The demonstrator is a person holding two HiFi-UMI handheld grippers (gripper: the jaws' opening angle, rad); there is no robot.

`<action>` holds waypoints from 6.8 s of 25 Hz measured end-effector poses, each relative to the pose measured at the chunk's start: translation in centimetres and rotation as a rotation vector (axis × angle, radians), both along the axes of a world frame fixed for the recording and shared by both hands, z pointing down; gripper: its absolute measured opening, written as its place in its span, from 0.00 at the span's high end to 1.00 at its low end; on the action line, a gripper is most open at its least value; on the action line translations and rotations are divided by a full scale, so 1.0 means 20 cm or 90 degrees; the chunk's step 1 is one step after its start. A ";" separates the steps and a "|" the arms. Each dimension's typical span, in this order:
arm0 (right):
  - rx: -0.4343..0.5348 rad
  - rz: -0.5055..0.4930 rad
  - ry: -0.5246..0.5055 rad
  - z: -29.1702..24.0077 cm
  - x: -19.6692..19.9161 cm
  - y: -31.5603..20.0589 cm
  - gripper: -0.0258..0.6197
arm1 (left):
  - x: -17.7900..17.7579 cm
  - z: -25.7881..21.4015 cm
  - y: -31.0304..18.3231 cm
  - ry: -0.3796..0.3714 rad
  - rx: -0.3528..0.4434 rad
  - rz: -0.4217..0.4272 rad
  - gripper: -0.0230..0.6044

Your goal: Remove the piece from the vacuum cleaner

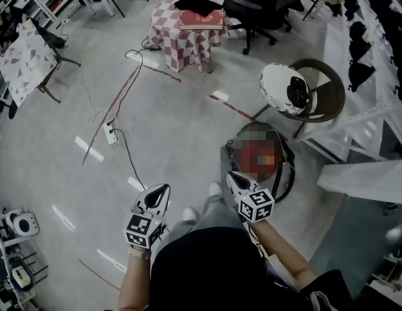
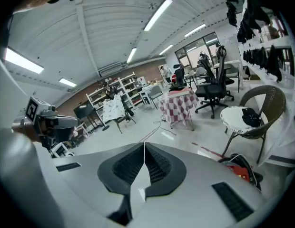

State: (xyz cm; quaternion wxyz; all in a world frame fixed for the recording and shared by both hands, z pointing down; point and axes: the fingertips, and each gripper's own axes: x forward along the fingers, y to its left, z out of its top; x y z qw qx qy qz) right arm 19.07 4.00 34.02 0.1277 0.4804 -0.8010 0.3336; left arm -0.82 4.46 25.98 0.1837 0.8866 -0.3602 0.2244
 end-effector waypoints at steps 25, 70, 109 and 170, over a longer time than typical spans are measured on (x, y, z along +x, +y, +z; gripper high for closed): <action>-0.255 0.018 0.087 1.24 0.24 -0.04 0.91 | -0.05 0.68 0.03 -0.023 -0.156 -0.094 0.93; -0.390 0.177 0.319 2.38 0.44 0.02 0.79 | -0.11 1.82 0.44 0.046 -0.380 -0.092 0.93; -0.416 0.190 0.219 2.43 0.33 0.01 0.88 | -0.20 1.90 0.56 0.041 -0.402 -0.092 0.93; -0.425 0.167 0.138 2.47 0.25 0.02 0.88 | -0.22 1.96 0.63 0.045 -0.416 -0.109 0.93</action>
